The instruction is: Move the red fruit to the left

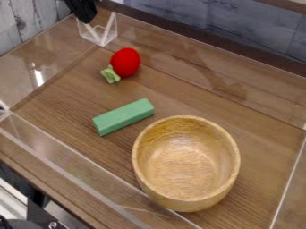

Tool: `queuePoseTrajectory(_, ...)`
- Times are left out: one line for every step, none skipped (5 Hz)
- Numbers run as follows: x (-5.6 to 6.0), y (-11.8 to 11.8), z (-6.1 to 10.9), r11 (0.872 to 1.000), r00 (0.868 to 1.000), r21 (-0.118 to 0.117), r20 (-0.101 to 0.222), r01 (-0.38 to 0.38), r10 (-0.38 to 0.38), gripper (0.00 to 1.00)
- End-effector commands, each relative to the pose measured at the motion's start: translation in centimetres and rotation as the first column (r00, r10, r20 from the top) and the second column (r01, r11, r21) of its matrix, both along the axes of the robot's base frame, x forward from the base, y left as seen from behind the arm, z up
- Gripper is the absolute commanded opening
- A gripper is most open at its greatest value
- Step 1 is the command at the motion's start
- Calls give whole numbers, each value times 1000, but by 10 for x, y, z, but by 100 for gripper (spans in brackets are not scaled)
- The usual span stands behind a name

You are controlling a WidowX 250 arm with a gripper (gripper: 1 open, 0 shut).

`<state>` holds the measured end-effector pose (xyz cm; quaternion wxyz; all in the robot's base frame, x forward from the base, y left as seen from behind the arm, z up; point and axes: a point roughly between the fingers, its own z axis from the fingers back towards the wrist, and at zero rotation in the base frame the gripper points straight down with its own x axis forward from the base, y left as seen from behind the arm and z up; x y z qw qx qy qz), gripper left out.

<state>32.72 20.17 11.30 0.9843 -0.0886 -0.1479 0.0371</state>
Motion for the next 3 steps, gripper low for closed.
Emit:
queuePoseTrajectory(4, 12, 21, 999, 998, 51, 60, -17, 14, 0)
queuePoseTrajectory(4, 12, 21, 999, 998, 51, 62, -18, 15, 0)
queuePoseTrajectory(6, 13, 22, 998, 998, 52, 65, -20, 16, 0)
